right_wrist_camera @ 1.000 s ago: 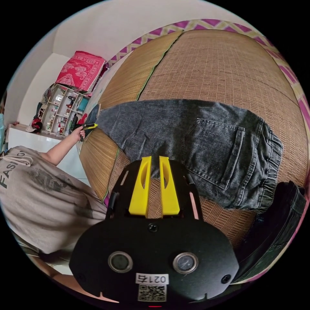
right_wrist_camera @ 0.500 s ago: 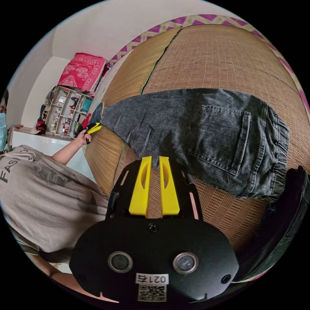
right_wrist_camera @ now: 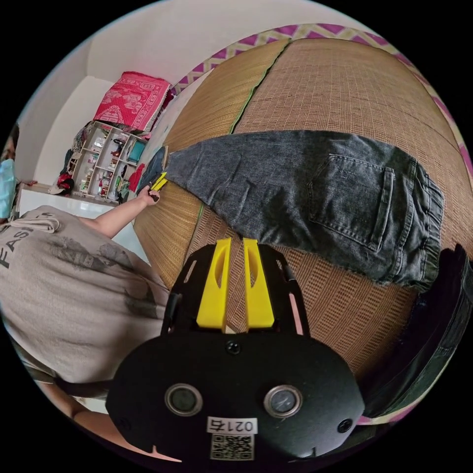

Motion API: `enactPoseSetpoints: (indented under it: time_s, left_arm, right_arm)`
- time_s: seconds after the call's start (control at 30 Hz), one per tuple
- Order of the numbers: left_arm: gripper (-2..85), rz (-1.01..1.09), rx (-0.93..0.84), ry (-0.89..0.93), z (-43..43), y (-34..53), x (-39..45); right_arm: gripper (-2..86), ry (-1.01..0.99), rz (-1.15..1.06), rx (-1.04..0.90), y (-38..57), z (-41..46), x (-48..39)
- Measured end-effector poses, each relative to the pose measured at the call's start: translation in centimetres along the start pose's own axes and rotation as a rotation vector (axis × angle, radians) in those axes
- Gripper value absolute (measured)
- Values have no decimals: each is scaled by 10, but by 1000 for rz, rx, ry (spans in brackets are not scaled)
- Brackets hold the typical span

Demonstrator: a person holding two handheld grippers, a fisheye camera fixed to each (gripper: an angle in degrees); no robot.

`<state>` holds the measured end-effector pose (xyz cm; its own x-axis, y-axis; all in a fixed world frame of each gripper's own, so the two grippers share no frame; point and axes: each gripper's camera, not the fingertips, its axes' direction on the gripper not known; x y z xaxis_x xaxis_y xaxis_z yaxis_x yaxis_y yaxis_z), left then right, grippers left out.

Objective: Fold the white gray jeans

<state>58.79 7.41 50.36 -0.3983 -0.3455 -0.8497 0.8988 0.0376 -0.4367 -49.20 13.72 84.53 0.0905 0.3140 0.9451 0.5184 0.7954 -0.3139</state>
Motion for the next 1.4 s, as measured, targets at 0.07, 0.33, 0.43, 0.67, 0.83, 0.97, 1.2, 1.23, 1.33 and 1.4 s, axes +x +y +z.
enactPoseSetpoints:
  time_s: [0.07,0.33,0.43,0.67,0.83,0.97,1.2,1.23,1.33,1.4]
  left_arm:
    - [0,48,9,39,-5,4,26]
    - [-9,635,-145,0,5,63,310]
    - [-9,909,-232,-39,38,144,438]
    - [-9,1294,-475,-192,196,371,579]
    - [-9,1327,-672,-417,331,477,556]
    - [-7,1258,-694,-444,371,494,553]
    - [46,1380,-720,-472,400,519,581]
    - [51,1366,-759,-468,404,517,583]
    - [92,1420,-847,-294,401,513,608]
    - [119,1553,-892,-211,390,520,621]
  right_arm:
    - [44,11,15,14,18,2,-4]
    - [5,15,133,45,126,32,-1]
    - [0,-2,170,29,164,50,5]
    - [-2,-58,200,57,236,67,12]
    - [-2,-66,252,65,299,66,11]
    - [0,-68,306,82,342,62,3]
    - [40,-47,352,126,360,62,-12]
    - [58,-53,355,156,348,60,-13]
    - [86,-139,409,340,312,42,-11]
    - [96,-239,536,511,299,32,0]
